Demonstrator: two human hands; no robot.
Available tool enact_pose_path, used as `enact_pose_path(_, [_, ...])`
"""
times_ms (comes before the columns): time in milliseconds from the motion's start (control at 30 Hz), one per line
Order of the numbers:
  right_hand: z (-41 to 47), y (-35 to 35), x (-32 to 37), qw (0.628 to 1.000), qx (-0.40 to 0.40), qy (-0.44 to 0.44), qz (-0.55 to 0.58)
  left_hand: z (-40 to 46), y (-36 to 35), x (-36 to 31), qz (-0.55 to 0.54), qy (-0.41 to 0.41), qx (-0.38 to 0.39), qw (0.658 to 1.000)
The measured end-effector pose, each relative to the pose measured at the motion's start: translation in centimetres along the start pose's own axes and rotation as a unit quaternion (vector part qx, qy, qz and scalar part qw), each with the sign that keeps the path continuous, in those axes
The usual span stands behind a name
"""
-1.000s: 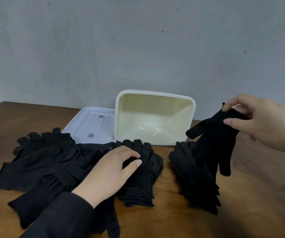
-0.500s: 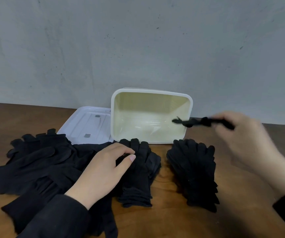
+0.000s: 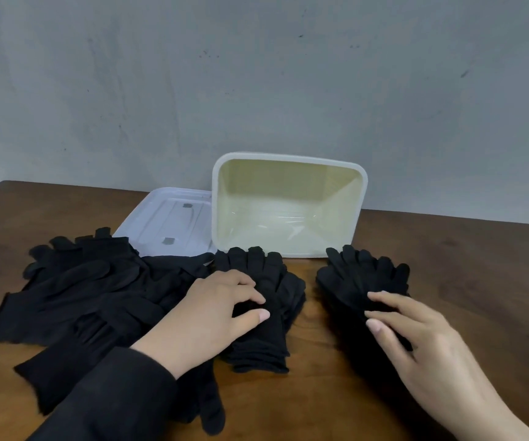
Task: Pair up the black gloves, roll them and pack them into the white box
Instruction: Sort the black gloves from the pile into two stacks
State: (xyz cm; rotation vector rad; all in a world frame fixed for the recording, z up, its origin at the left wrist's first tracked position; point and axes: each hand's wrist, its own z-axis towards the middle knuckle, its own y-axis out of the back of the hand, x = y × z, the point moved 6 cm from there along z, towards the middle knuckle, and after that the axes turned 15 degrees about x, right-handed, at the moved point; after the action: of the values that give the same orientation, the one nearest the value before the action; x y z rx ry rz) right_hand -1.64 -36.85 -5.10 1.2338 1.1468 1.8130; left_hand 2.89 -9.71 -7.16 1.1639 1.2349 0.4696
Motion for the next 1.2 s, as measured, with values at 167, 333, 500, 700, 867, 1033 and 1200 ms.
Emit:
enact_pose_path(167, [2.1, -0.7, 6.4, 0.989, -0.038, 0.118, 0.076, 0.3, -0.3, -0.2, 0.002, -0.019, -0.032, 0.999])
enact_pose_path(333, [6.3, -5.8, 9.3, 0.973, 0.038, 0.108, 0.202, -1.0, 2.7, 1.4, -0.053, 0.01, -0.15, 0.987])
enact_pose_path(500, [6.8, -9.3, 8.4, 0.965, 0.125, 0.093, 0.209, -4.4, 7.3, 6.6, -0.047, 0.122, -0.244, 0.961])
enact_pose_path(700, [6.8, -9.3, 8.5, 0.962, 0.101, 0.095, 0.234, -9.3, 10.5, 14.9, -0.028, 0.309, -0.217, 0.925])
enact_pose_path(867, [6.9, -9.1, 8.4, 0.961, 0.1, 0.092, 0.239, -10.4, 10.0, 17.3, 0.021, 0.408, -0.096, 0.908])
enact_pose_path(1033, [7.0, -9.0, 8.6, 0.961, 0.108, 0.092, 0.236, -10.9, 10.3, 17.6, 0.05, 0.457, -0.084, 0.884])
enact_pose_path(1200, [6.8, -9.0, 8.4, 0.963, 0.119, 0.09, 0.226, -10.9, 11.9, 13.6, 0.009, 0.341, -0.209, 0.916])
